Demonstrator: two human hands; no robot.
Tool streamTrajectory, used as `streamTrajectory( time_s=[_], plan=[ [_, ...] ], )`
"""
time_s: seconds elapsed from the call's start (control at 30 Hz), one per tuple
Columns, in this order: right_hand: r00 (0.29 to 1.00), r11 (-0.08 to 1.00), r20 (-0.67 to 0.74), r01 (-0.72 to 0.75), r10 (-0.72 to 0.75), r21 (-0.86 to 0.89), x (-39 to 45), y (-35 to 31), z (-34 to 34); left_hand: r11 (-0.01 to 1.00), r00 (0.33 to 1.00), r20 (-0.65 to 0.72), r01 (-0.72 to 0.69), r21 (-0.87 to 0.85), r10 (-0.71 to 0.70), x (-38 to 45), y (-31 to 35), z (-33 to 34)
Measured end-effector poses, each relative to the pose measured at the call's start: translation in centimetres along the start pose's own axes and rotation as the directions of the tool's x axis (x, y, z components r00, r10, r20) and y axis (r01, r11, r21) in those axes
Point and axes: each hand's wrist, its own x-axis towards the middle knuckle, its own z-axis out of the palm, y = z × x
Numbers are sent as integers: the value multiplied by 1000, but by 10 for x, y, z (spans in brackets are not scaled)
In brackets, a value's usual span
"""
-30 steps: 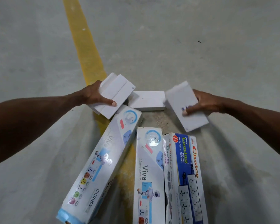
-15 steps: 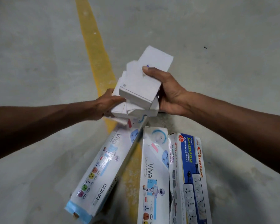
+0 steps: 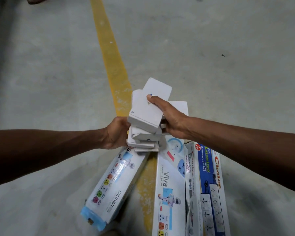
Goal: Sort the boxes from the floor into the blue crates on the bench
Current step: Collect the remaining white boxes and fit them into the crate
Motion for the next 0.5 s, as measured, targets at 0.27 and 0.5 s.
streamTrajectory(
  time_s=[0.27,0.5],
  plan=[
    [998,990,-52,37,-44,-135,0,4,13,991,991,49,-124,-55,127,-12,31,12],
    [998,982,-7,58,-60,-180,-5,-12,20,977,983,-6,-185,-109,186,-14,35,11]
  ],
)
